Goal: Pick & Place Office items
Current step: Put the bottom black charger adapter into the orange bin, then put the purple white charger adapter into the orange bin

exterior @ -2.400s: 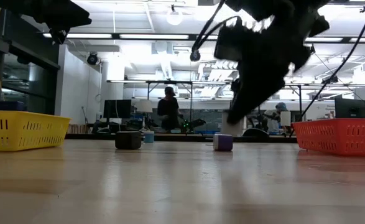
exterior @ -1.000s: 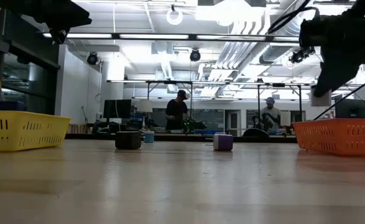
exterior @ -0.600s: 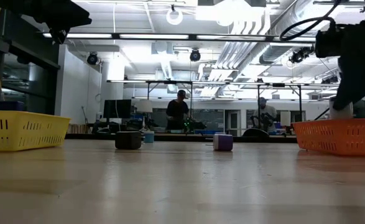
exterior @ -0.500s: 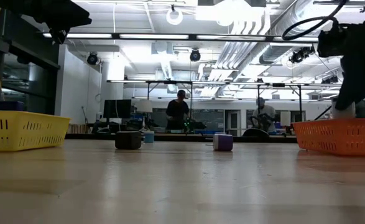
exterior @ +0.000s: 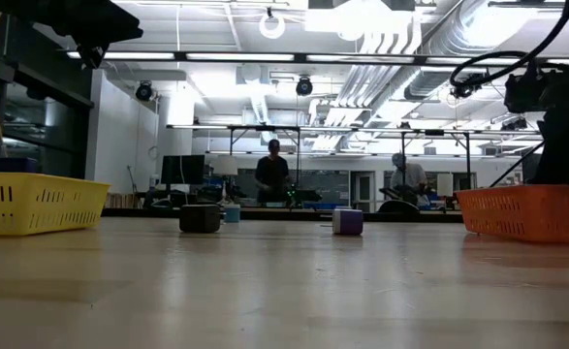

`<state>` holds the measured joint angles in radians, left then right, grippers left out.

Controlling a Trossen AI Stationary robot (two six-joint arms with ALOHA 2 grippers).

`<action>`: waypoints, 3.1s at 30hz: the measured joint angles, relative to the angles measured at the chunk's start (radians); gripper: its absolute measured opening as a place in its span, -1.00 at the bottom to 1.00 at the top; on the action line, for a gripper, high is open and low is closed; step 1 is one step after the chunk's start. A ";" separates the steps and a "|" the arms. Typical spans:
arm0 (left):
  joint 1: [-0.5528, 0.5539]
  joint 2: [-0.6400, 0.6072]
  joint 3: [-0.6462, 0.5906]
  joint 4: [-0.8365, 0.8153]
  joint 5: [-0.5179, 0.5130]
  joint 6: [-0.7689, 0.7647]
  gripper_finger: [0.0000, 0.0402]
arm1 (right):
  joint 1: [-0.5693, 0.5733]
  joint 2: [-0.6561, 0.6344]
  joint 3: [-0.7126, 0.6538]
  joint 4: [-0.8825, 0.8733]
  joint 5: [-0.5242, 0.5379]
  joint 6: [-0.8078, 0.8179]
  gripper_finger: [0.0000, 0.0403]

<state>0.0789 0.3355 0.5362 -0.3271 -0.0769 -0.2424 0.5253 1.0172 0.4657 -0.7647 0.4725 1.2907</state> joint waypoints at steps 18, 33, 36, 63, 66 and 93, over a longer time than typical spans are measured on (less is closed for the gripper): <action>0.000 0.000 0.000 0.000 0.000 0.000 -0.61 | -0.002 0.000 -0.011 0.008 -0.028 0.001 -0.32; 0.000 0.000 0.000 0.000 0.000 0.000 -0.61 | -0.002 0.000 -0.011 0.007 -0.030 0.018 -0.14; 0.000 0.000 0.000 0.000 0.000 0.000 -0.61 | -0.002 0.000 -0.011 0.007 -0.030 0.018 -0.14; 0.000 0.000 0.000 0.000 0.000 0.000 -0.61 | -0.077 -0.146 0.060 -0.035 0.040 -0.167 -0.14; 0.000 0.000 0.000 0.000 0.000 0.000 -0.61 | -0.092 -0.146 0.102 -0.044 0.054 -0.227 -0.14; 0.000 0.000 0.000 0.000 0.000 0.000 -0.61 | -0.600 0.218 0.128 0.738 -0.467 -1.109 -0.14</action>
<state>0.0788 0.3356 0.5362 -0.3267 -0.0769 -0.2424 -0.0747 1.2354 0.5934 -0.0269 0.0058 0.1819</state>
